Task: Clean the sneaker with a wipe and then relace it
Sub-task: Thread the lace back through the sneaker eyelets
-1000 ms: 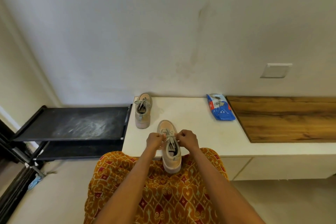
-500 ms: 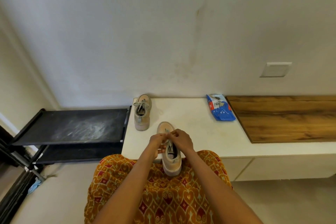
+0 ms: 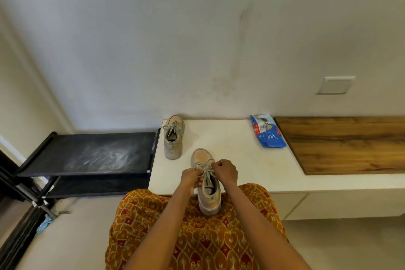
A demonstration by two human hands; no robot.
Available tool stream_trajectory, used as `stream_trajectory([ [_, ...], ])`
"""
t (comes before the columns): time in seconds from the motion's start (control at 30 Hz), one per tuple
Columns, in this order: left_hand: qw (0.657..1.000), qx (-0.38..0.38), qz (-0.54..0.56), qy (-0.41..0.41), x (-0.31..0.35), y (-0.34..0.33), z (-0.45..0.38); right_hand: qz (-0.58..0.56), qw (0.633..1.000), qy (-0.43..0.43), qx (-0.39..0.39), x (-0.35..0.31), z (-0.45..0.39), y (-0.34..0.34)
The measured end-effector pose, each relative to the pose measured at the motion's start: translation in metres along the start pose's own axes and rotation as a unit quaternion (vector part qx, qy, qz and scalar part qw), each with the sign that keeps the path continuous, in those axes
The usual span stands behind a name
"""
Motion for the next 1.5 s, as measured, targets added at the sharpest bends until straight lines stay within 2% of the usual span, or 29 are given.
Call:
stream_trajectory([
  [0.13,1.0,0.008,0.006,0.013,0.0,0.002,0.001,-0.008,0.999,0.034,-0.024,0.0,0.001,0.003],
  [0.3,1.0,0.009,0.0,0.013,0.002,0.002,0.003,0.005,0.988,0.113,-0.11,-0.001,0.011,0.005],
  [0.37,1.0,-0.001,0.0,0.003,0.003,0.001,0.005,0.028,0.987,0.124,-0.1,-0.001,0.012,0.006],
  [0.47,1.0,0.006,0.008,-0.011,0.004,0.003,0.008,0.029,0.992,0.104,-0.064,-0.003,0.012,0.01],
  [0.7,0.995,0.076,0.057,-0.014,0.001,0.0,0.015,0.019,0.998,0.049,-0.041,-0.004,0.017,0.007],
  [0.83,0.992,0.114,-0.004,-0.047,-0.004,0.007,0.023,0.002,0.998,0.034,-0.046,-0.003,0.02,0.009],
  [0.93,0.995,0.077,-0.068,-0.02,-0.012,0.009,0.029,0.025,0.996,0.019,-0.081,0.003,0.023,0.01],
  [1.03,0.999,0.025,-0.013,-0.017,-0.012,0.008,0.039,0.056,0.992,-0.002,-0.116,0.011,0.028,0.003],
  [1.13,0.999,0.015,0.025,-0.04,-0.005,0.01,0.04,0.044,0.995,0.0,-0.09,0.007,0.03,0.001],
  [1.3,0.997,-0.017,0.074,-0.029,0.009,0.011,0.035,0.017,0.999,-0.01,-0.044,0.0,0.025,0.005],
  [1.5,0.99,-0.034,0.13,-0.049,0.019,0.006,0.018,0.094,0.995,0.012,0.014,-0.024,0.001,0.006],
])
Point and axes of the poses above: each hand's wrist, its own z-axis away from the middle knuckle, its own y-axis out of the back of the hand, x = y × z, the point moved 5 cm from there along -z, towards the middle knuckle, and after that the axes turned 3 degrees about z, right-handed, at the moved point
